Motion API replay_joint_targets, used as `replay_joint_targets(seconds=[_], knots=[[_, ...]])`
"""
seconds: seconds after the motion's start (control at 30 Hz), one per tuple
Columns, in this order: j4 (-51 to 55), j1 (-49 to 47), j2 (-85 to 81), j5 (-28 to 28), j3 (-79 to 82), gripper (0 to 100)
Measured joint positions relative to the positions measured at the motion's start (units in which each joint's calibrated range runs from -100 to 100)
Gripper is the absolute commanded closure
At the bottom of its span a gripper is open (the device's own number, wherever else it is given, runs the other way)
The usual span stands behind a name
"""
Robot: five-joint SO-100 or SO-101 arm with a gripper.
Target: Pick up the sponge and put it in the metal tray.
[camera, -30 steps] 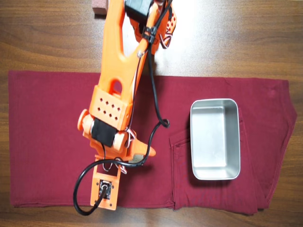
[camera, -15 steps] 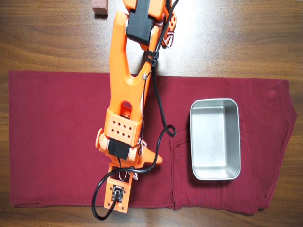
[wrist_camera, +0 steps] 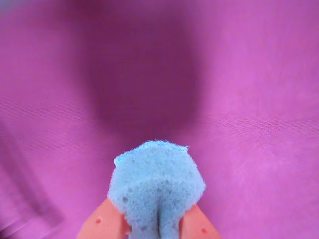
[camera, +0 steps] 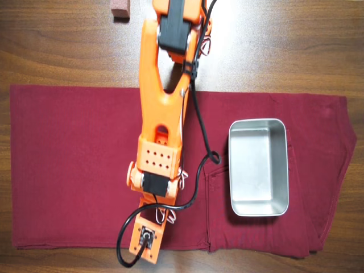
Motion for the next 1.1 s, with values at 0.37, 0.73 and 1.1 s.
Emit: replay_joint_targets(seconds=[0.37, 0.73, 1.1], knots=[[22.1, -34.3, -24.0, -5.1, -13.4, 100], [21.8, -51.2, -16.4, -9.6, -13.4, 99], [22.1, -49.8, -10.4, -9.3, -14.0, 61]])
